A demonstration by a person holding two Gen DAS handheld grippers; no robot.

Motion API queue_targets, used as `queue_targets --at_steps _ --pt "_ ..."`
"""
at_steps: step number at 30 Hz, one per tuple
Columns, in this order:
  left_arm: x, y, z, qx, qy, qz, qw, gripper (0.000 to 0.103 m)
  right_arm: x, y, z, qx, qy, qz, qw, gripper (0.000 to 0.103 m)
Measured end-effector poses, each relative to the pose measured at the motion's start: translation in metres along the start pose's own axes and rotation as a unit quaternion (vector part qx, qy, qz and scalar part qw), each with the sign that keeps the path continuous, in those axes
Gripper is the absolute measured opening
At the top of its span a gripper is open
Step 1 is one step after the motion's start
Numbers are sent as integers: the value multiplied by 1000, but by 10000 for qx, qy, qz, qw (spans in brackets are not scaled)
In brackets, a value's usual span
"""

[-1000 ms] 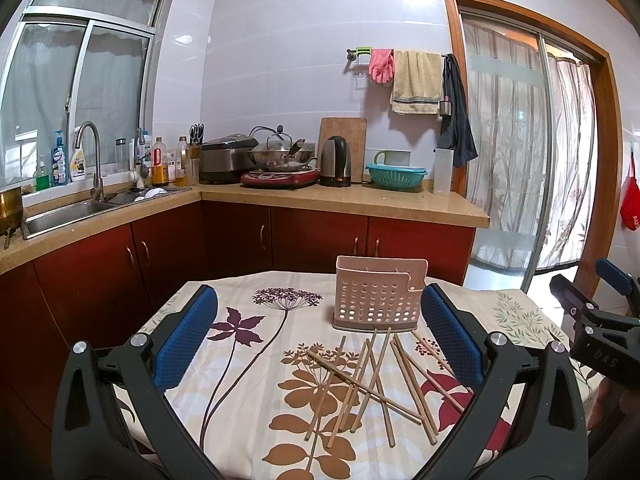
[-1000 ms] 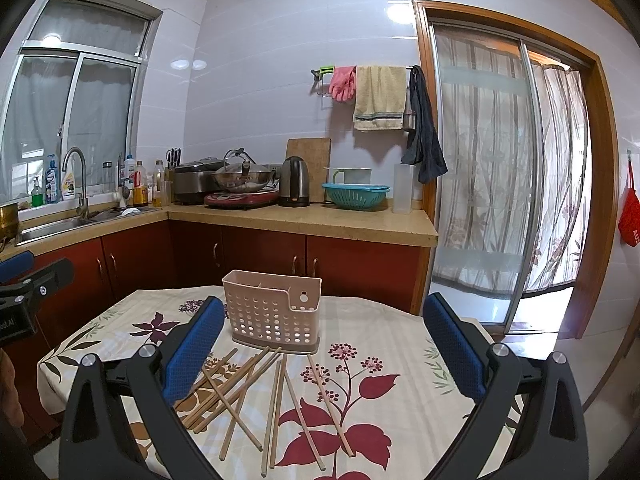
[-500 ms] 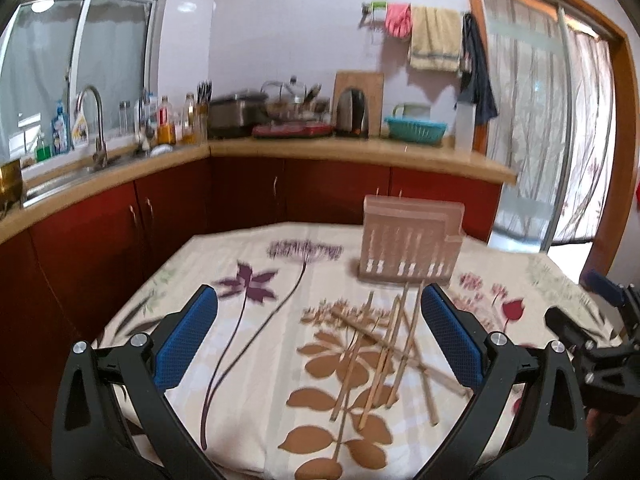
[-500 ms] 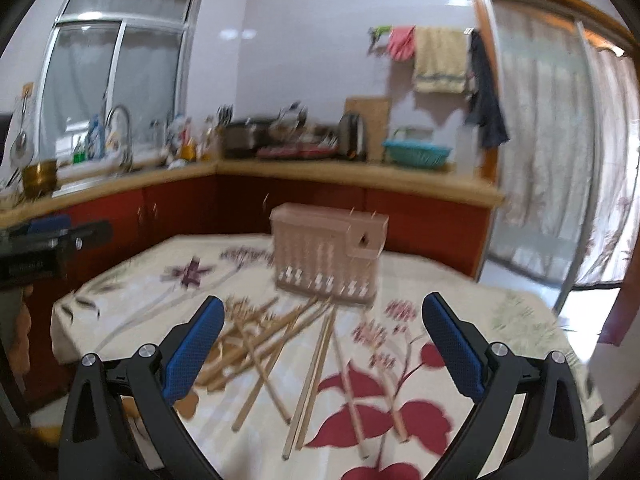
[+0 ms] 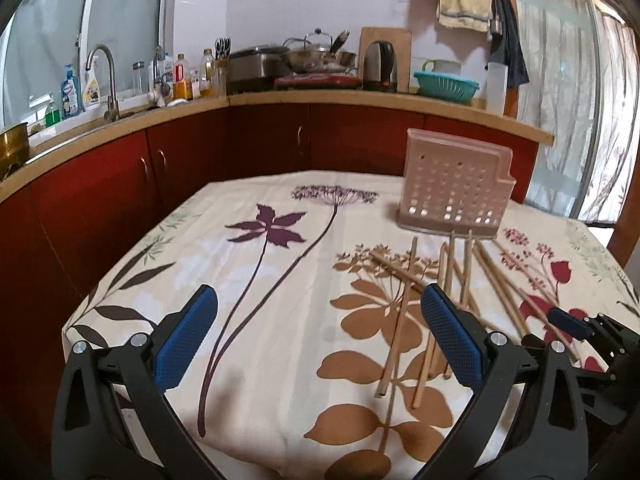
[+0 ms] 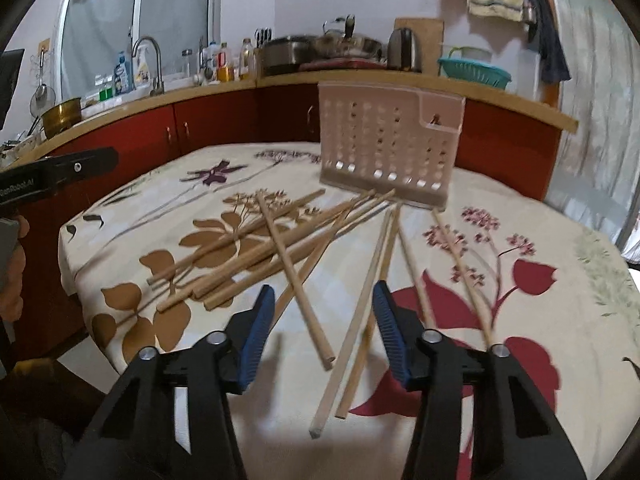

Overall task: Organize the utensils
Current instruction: 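Reach the right tool to the chopsticks and close on one chopstick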

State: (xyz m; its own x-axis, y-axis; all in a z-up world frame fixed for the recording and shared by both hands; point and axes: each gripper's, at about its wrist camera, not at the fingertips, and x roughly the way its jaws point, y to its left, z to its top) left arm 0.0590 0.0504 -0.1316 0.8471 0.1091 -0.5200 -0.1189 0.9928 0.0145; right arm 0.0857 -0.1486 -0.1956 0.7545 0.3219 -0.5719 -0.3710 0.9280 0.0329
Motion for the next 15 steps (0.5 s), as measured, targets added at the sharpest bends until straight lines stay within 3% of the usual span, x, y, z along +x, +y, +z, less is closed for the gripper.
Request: queue_targets --at_steps 4,8,11,13,15 --pt "13 2 -5 -45 168 -15 9998 99 10 2 -3 -31 202 173 9996 32" --pt "21 1 -9 -35 257 -24 9997 99 18 1 -6 -30 310 226 9993 28" --pt "26 0 -12 -41 326 -38 9995 99 20 0 -7 -40 379 285 9989 22" --pt "29 -1 -13 -40 363 -48 9993 99 21 0 -8 -16 404 366 9985 13" --pt "31 -2 -14 -42 394 -56 9992 99 20 1 -9 -42 391 400 9984 12"
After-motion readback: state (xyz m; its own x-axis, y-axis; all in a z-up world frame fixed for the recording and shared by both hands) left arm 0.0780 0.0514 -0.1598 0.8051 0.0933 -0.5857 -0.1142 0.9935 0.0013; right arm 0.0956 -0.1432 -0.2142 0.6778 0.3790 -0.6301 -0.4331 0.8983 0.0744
